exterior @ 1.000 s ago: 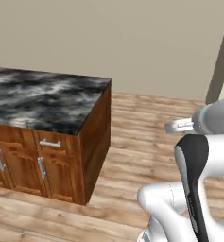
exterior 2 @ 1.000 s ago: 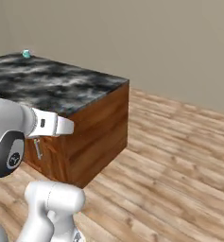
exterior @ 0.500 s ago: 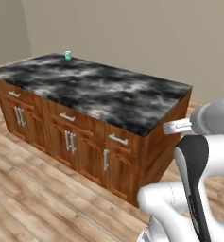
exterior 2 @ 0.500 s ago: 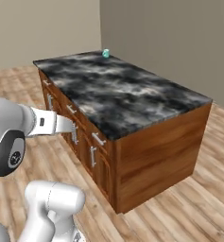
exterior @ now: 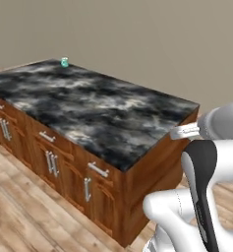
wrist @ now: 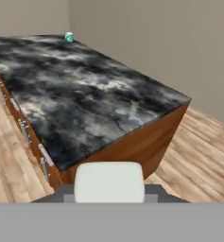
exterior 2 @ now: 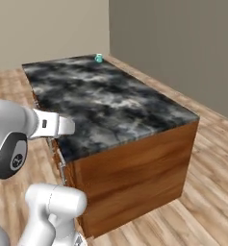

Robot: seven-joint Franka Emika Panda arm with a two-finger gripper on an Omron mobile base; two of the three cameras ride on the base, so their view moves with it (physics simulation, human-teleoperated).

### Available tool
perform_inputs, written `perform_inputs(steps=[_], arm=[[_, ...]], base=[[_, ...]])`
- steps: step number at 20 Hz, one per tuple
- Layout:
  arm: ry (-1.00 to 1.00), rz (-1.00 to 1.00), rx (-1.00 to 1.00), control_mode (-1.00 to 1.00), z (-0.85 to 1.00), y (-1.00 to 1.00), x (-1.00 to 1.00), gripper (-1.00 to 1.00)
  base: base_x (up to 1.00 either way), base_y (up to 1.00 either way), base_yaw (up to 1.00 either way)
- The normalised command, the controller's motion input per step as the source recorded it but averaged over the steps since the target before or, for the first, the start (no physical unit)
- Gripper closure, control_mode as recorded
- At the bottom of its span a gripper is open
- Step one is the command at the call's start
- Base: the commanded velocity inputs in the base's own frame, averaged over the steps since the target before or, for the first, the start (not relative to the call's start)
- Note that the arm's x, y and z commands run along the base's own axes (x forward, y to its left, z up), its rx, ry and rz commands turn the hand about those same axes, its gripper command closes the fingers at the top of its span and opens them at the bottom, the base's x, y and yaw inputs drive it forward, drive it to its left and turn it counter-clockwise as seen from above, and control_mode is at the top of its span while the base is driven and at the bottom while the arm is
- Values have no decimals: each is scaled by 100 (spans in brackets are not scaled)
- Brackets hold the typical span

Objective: Pick up the marshmallow and place it in the cup of hot chocolate on the dining counter.

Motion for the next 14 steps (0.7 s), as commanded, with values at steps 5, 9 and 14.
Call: perform_inputs(steps=[5,9,14], arm=[[0,0,0,100,0,0,0,100],[0,0,0,100,0,0,0,100],[0,0,0,100,0,0,0,100]], base=[[24,-100,17],[0,-100,17],[1,-100,18]])
